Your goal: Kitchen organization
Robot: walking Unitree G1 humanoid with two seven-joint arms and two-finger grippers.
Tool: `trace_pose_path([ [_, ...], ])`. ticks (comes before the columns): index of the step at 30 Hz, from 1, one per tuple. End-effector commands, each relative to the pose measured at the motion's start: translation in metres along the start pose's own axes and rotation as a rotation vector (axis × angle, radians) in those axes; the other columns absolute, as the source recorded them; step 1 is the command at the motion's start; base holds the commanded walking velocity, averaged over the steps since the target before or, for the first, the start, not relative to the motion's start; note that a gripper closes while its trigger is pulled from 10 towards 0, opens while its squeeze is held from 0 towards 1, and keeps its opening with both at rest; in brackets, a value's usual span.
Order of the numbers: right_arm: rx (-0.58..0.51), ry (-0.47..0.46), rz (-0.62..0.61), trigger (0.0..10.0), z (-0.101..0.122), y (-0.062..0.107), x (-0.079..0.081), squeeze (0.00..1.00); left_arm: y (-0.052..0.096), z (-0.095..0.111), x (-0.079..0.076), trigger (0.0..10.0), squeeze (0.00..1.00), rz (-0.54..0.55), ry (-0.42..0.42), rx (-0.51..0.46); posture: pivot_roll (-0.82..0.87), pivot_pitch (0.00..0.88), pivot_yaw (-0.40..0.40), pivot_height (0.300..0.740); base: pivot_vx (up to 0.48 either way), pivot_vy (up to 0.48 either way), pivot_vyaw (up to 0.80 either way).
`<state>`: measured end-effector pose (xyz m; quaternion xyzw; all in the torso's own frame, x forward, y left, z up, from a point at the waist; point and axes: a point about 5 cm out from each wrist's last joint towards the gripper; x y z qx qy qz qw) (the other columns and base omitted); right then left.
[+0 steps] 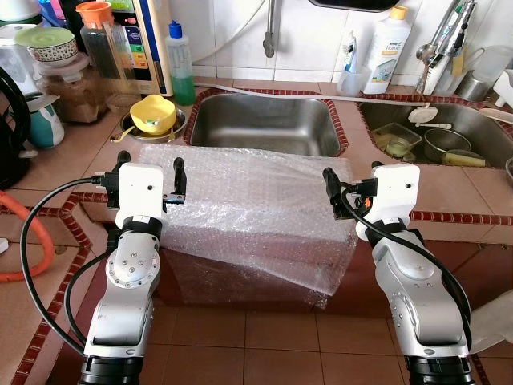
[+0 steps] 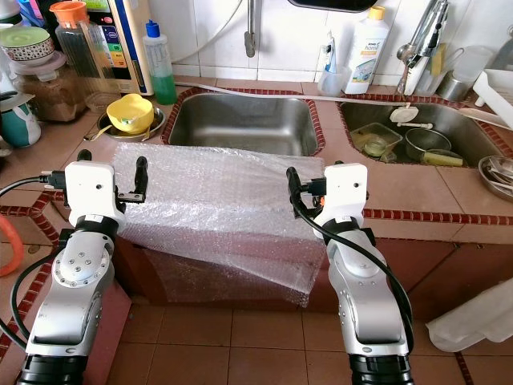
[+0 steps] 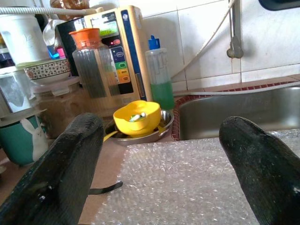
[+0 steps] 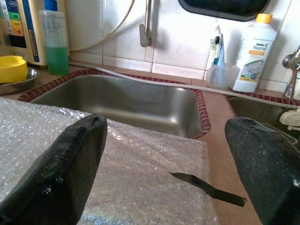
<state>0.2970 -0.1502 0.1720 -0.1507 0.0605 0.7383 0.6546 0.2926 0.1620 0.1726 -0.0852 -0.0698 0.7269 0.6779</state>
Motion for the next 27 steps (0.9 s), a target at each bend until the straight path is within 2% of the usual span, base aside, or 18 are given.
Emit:
trace_pose_path([
  [1, -0.020, 0.010, 0.000, 10.0, 0.006, -0.001, -0.001, 0.00, -0.001, 0.004, -0.001, 10.0, 0.00, 0.001, 0.003, -0.016, 0.03, 0.010, -0.004, 0.740, 0.000, 0.000, 0.00],
  [8, -0.021, 0.000, -0.002, 10.0, 0.006, -0.001, -0.001, 0.00, 0.000, 0.003, -0.001, 10.0, 0.00, 0.000, 0.003, -0.015, 0.00, 0.000, 0.000, 0.740, 0.000, 0.000, 0.00],
  [12, -0.001, 0.019, 0.001, 10.0, 0.000, 0.000, -0.001, 0.00, 0.003, -0.008, -0.010, 10.0, 0.00, -0.042, 0.046, 0.034, 0.02, 0.010, -0.012, 0.740, 0.000, 0.000, 0.00],
  [25, -0.005, 0.029, -0.002, 10.0, 0.001, 0.000, -0.001, 0.00, 0.002, -0.009, -0.011, 10.0, 0.00, -0.057, 0.046, 0.035, 0.02, 0.008, -0.012, 0.740, 0.000, 0.000, 0.00],
  [27, -0.008, 0.029, -0.004, 10.0, 0.001, -0.001, -0.002, 0.00, 0.002, -0.009, -0.011, 10.0, 0.00, -0.060, 0.047, 0.034, 0.02, 0.008, -0.012, 0.740, 0.000, 0.000, 0.73],
])
Point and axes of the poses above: a point about 5 cm out from each wrist's last joint towards the gripper, its own y axis pointing back from the gripper into the wrist, its own z axis along the axis of the wrist's last joint, x = y × z, and after that the axes turned 14 degrees about y, right-handed
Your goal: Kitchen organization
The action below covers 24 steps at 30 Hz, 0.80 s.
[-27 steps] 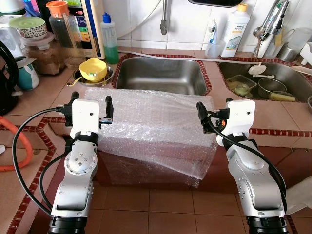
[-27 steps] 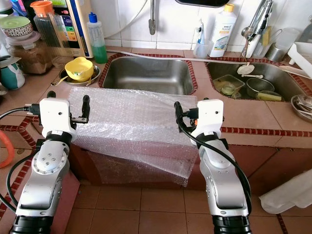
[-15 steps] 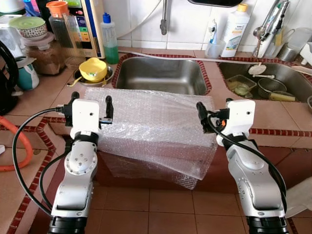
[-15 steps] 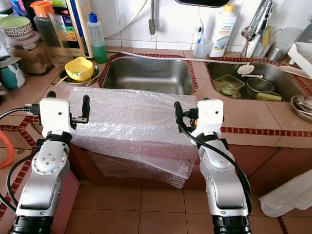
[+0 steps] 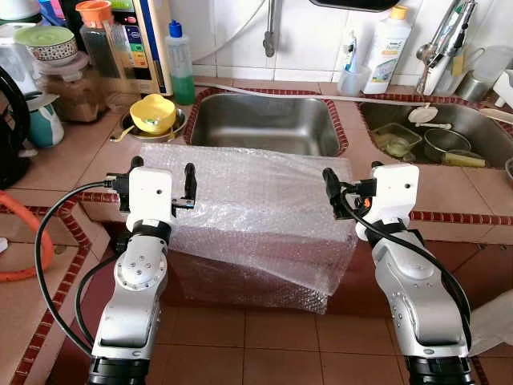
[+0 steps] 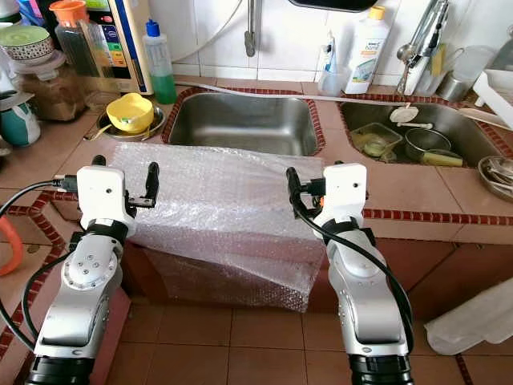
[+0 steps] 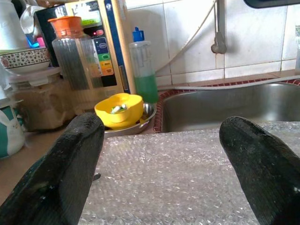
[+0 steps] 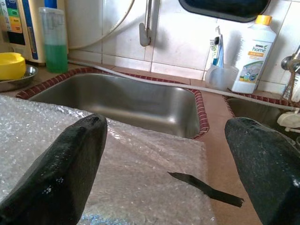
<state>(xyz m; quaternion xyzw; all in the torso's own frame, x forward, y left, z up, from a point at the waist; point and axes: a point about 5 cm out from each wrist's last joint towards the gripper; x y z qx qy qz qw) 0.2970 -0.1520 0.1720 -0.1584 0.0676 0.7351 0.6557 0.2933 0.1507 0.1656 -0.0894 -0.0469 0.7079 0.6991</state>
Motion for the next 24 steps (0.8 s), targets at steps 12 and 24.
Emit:
trace_pose_path([
  [12, -0.013, -0.007, -0.007, 10.0, 0.002, -0.001, -0.001, 0.00, 0.002, -0.002, -0.006, 10.0, 0.00, -0.082, 0.080, 0.026, 0.02, 0.005, -0.012, 0.740, 0.000, 0.000, 0.27],
  [24, -0.009, -0.011, -0.031, 10.0, 0.000, 0.000, 0.001, 0.00, 0.004, -0.004, -0.011, 10.0, 0.00, -0.137, 0.135, 0.044, 0.02, 0.010, -0.003, 0.740, 0.093, 0.000, 0.00],
])
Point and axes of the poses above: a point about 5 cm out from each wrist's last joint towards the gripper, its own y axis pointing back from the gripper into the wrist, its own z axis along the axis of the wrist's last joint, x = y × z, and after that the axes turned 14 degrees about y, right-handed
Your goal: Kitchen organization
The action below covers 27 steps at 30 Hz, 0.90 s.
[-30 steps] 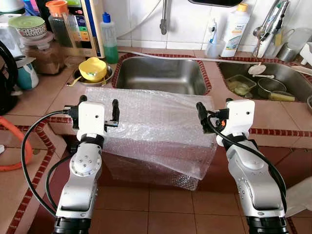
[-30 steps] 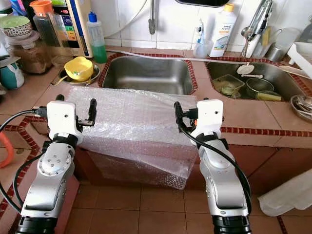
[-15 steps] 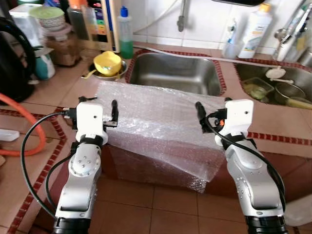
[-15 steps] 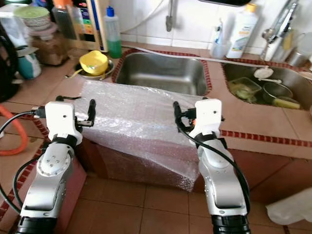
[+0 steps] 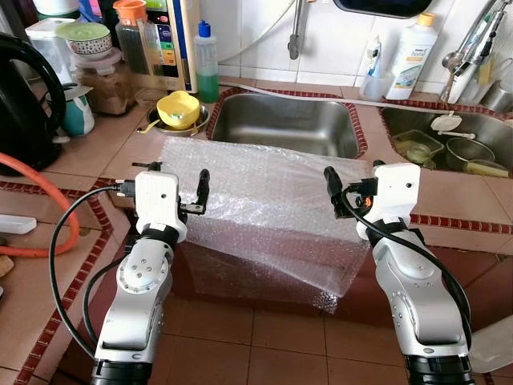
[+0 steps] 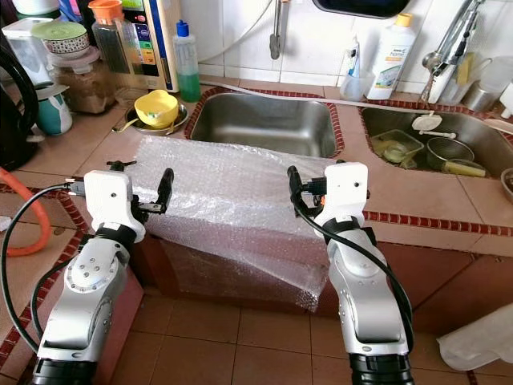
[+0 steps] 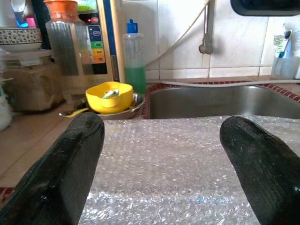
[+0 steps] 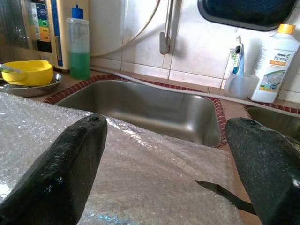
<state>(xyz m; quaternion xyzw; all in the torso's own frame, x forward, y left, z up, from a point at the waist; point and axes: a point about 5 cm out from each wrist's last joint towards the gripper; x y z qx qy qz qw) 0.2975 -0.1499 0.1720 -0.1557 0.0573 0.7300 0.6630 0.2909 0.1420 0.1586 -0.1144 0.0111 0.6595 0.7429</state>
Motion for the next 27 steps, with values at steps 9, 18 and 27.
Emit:
trace_pose_path([
  [9, 0.014, 0.030, -0.014, 10.0, -0.007, 0.003, -0.003, 0.00, 0.001, -0.003, -0.003, 10.0, 0.00, -0.074, -0.001, 0.032, 0.02, 0.016, 0.008, 0.740, 0.316, 0.000, 0.00],
  [18, 0.021, 0.053, -0.028, 10.0, -0.010, 0.006, -0.011, 0.00, 0.000, -0.002, -0.003, 10.0, 0.00, -0.077, 0.005, 0.031, 0.01, 0.019, 0.007, 0.740, 0.324, 0.000, 0.00],
  [27, 0.015, 0.056, -0.019, 10.0, -0.009, 0.006, -0.009, 0.00, 0.000, -0.002, -0.003, 10.0, 0.00, -0.073, 0.007, 0.029, 0.02, 0.020, 0.004, 0.740, 0.340, 0.000, 0.00],
])
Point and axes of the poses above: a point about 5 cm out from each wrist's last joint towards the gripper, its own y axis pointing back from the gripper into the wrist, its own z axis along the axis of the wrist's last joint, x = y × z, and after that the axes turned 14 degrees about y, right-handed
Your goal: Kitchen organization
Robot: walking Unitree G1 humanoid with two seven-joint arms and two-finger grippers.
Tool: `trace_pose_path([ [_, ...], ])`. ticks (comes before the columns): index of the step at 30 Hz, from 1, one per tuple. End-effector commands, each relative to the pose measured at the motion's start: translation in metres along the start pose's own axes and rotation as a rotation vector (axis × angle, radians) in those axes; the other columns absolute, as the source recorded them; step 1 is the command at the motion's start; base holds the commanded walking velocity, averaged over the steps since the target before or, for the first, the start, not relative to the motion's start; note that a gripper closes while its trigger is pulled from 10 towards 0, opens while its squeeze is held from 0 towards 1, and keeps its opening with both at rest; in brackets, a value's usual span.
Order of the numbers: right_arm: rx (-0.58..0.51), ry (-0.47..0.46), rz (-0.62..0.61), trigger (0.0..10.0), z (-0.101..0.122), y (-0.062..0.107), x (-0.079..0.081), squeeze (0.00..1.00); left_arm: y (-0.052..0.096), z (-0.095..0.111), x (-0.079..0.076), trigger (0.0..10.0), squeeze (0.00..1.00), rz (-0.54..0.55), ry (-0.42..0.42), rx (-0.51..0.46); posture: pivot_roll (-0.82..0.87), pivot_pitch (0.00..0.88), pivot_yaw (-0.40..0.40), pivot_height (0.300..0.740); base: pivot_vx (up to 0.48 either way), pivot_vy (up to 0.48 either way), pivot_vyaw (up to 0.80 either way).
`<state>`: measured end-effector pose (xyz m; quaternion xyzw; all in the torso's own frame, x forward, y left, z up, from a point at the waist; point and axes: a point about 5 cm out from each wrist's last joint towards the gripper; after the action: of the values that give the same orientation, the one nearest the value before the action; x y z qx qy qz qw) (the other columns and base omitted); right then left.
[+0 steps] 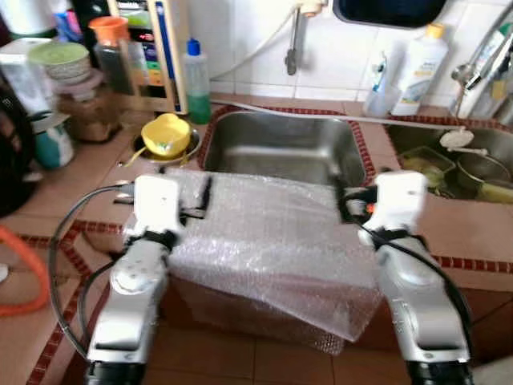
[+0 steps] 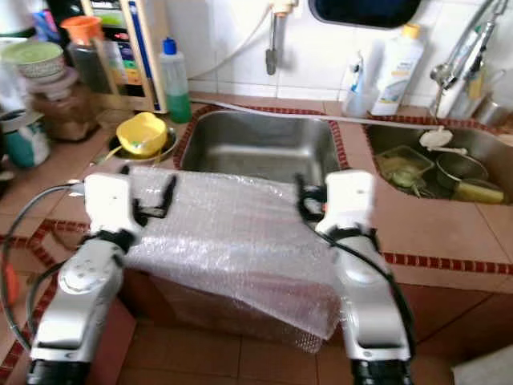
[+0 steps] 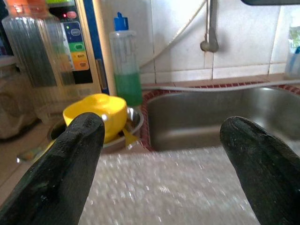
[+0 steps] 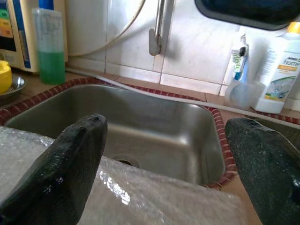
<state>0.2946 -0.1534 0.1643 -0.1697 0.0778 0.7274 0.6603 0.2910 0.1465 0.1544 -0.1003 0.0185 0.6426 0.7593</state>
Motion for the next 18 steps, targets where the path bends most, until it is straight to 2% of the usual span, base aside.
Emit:
trace_pose_path([
  [1, 0.005, 0.007, -0.024, 10.0, -0.0019, 0.0014, -0.0086, 0.00, -0.0017, 0.0013, -0.0083, 10.0, 0.00, -0.028, 0.010, -0.006, 0.02, 0.020, 0.004, 0.740, 0.334, 0.000, 0.00],
  [11, -0.015, 0.031, 0.003, 10.0, 0.0014, 0.0001, -0.0123, 0.00, -0.0004, 0.0028, -0.0042, 10.0, 0.00, -0.017, -0.004, -0.005, 0.02, 0.020, 0.005, 0.740, 0.305, 0.000, 0.00],
  [18, -0.019, 0.031, -0.007, 10.0, 0.0028, -0.0025, -0.0143, 0.00, 0.0005, 0.0035, -0.0013, 10.0, 0.00, 0.007, -0.006, -0.011, 0.02, 0.019, 0.002, 0.740, 0.000, 0.000, 0.00],
])
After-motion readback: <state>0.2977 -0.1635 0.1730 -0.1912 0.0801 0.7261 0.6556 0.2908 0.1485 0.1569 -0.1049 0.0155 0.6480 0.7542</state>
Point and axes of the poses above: a point about 5 cm out from each wrist's last joint towards the gripper, its own y axis pointing back from the gripper into the wrist, its own z axis along the axis of the wrist's last joint, x = y × z, and after that the axes turned 14 degrees about y, right-handed
